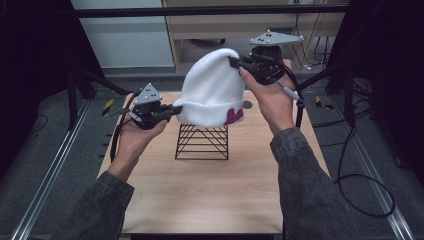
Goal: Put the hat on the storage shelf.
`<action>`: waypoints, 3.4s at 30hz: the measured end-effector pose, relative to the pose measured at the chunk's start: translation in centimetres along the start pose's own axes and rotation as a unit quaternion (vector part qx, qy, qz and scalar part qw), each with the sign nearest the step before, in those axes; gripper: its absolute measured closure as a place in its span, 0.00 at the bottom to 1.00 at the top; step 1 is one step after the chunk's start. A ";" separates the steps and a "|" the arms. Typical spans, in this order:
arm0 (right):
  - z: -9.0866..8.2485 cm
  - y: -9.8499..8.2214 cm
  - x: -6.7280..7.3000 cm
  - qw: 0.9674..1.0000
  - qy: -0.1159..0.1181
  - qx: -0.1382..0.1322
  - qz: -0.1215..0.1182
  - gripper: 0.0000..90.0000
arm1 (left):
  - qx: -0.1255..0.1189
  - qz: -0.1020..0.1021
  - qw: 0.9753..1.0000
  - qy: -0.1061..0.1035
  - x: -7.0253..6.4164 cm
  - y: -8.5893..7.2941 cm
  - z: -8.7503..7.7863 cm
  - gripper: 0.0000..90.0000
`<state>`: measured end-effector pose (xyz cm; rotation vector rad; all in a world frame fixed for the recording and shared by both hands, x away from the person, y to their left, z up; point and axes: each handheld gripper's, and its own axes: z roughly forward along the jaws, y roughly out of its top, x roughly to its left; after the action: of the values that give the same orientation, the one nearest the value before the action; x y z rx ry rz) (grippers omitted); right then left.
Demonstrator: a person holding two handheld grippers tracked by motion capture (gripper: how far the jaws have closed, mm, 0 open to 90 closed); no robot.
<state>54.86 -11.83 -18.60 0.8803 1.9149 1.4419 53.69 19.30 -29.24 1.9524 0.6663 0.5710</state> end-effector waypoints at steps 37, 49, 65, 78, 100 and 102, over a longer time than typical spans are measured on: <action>6.7 -5.0 -1.1 0.997 -0.005 0.078 -0.004 0.92 | 0.055 -0.031 0.998 0.019 3.8 -4.5 4.7 0.94; 5.2 -5.8 0.7 0.997 0.018 0.076 -0.020 0.92 | 0.056 -0.019 0.998 0.028 3.3 -5.7 4.0 0.94; 6.1 -6.8 2.4 0.993 0.043 0.102 -0.038 0.92 | 0.060 -0.036 0.997 0.041 4.2 -8.2 3.4 0.94; 6.6 -8.5 2.6 0.990 0.049 0.127 -0.042 0.92 | 0.069 -0.033 0.997 0.029 3.6 -10.0 3.4 0.94; 6.5 -11.1 3.8 0.981 0.078 0.168 -0.055 0.91 | 0.099 -0.022 0.995 0.006 2.2 -12.6 4.3 0.94; 6.5 -11.4 3.8 0.980 0.079 0.173 -0.057 0.91 | 0.100 -0.022 0.995 0.004 2.2 -12.7 4.4 0.94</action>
<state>55.69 -7.29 -31.50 0.8107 2.3416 1.1600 55.40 22.88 -42.28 2.1161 0.7946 0.5018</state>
